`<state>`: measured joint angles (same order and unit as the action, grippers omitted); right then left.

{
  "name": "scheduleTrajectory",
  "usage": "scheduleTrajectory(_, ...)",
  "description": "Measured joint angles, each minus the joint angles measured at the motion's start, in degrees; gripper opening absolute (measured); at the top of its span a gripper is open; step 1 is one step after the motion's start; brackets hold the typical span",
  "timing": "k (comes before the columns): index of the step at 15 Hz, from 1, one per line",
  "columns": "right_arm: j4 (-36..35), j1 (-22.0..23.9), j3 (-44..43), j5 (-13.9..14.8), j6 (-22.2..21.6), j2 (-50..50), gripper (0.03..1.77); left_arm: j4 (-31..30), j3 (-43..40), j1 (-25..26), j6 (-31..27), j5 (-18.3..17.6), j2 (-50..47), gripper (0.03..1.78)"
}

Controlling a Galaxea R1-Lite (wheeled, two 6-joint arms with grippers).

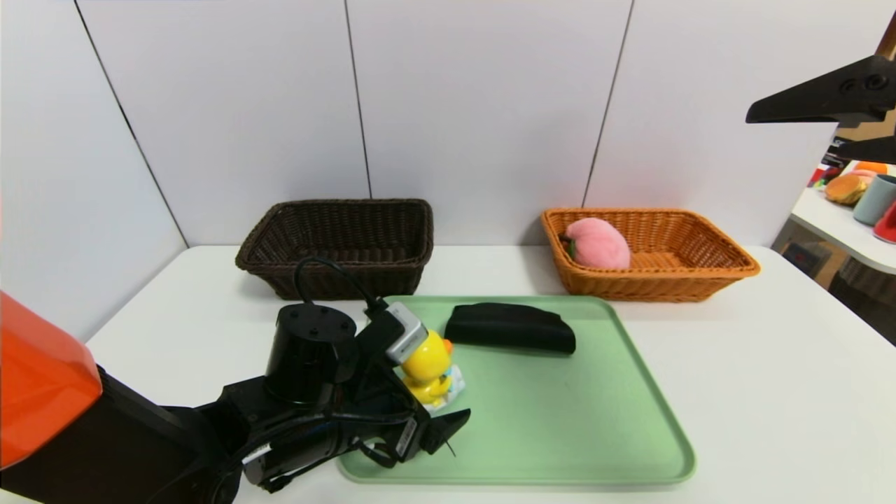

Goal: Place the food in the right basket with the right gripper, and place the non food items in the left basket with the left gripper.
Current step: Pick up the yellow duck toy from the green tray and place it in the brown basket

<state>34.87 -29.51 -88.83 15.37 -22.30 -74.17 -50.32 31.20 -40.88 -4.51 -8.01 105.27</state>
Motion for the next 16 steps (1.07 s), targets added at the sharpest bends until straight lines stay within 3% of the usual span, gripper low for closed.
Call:
scheduleTrajectory(6,0.0,-0.09,0.06,-0.02,0.0,0.24,1.69,0.0,0.28,0.02,0.05,-0.01,0.3,1.69)
scheduleTrajectory(8,0.0,-0.09,0.06,-0.05,0.02,0.28,1.69,0.02,0.26,0.02,0.07,-0.01,0.46,1.32)
scheduleTrajectory(11,0.0,-0.09,0.06,-0.07,0.02,0.44,1.69,-0.04,0.06,0.02,0.11,0.0,0.55,0.93)
scheduleTrajectory(13,0.0,-0.09,0.06,-0.09,0.02,0.6,1.69,-0.06,-0.05,0.02,0.11,0.0,0.63,0.77)
scheduleTrajectory(16,0.07,-0.09,0.06,-0.09,0.0,0.82,1.69,-0.15,-0.11,0.0,0.4,-0.01,0.79,0.76)
